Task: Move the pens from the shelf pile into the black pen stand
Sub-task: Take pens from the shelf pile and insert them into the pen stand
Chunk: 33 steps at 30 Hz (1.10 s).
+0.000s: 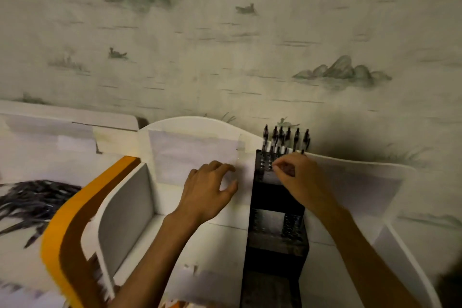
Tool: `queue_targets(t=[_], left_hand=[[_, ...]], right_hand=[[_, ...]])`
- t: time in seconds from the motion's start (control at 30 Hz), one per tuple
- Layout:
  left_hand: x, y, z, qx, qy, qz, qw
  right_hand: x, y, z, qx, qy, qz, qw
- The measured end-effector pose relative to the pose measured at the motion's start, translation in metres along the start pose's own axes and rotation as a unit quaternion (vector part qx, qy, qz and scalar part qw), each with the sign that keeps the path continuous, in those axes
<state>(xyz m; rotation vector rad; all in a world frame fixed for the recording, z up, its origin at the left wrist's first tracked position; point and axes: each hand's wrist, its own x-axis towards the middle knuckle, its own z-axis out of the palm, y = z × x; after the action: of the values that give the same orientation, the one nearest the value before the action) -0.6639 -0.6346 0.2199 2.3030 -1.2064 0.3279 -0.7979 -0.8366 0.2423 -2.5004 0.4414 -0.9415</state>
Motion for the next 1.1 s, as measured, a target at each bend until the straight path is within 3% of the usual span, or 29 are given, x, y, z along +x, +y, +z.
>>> queue_targets(t=[0.2, 0.5, 0.77, 1.1], left_hand=[[-0.031, -0.042, -0.030, 0.054, -0.009, -0.021, 0.998], [-0.108, -0.127, -0.094, 0.051, 0.011, -0.054, 0.997], [-0.188, -0.237, -0.157, 0.038, 0.024, -0.067, 0.997], [-0.272, -0.393, -0.207, 0.048, 0.003, -0.155, 0.987]], right_hand=[[-0.013, -0.055, 0.049, -0.002, -0.049, -0.028, 0.998], [-0.040, -0.166, 0.131, 0.036, -0.093, -0.025, 0.995], [-0.074, -0.290, 0.221, 0.069, -0.113, -0.045, 0.990], [-0.101, -0.405, 0.347, 0.105, -0.155, -0.059, 0.981]])
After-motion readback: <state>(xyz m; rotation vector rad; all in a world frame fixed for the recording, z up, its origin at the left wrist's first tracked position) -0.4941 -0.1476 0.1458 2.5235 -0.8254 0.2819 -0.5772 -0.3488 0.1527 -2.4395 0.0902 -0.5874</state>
